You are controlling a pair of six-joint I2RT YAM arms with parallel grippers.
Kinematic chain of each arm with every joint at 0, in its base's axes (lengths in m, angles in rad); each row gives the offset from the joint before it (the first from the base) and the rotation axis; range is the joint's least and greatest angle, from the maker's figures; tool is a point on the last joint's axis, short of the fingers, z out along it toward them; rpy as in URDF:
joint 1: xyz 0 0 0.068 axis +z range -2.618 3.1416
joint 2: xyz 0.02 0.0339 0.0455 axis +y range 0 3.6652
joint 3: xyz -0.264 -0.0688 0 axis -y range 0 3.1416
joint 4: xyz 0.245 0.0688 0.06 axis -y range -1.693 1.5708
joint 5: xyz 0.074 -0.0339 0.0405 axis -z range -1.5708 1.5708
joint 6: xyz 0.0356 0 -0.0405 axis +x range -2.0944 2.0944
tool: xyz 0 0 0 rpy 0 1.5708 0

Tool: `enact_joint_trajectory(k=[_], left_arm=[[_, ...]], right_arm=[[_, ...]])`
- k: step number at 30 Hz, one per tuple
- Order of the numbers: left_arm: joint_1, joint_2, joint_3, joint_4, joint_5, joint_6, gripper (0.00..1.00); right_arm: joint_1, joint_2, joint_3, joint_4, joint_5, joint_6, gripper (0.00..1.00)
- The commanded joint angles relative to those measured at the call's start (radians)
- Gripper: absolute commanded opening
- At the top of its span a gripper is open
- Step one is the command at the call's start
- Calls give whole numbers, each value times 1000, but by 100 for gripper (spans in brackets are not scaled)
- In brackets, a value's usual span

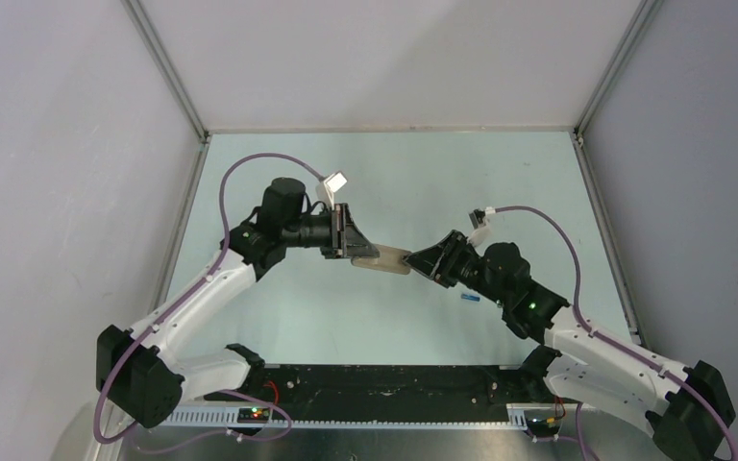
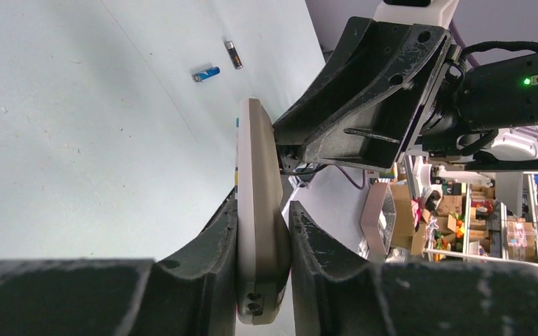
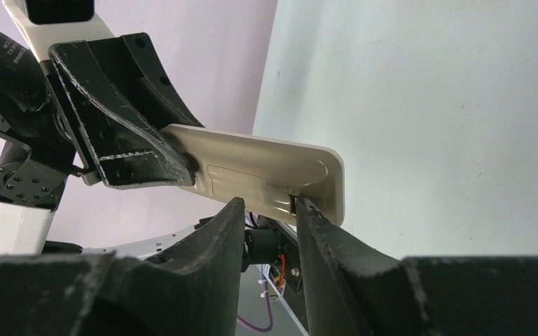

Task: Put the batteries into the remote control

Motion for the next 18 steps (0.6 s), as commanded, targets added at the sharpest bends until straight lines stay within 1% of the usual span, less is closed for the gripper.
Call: enact_joint_trajectory(k=[1,18], left_arm=[[-22,-45,63,68,98,-8,0],[-23,-54,83,83,118,-20,0]], right_arm=[[12,29,24,33,4,-20,38],[14,-15,-6,178,-63,61,39]])
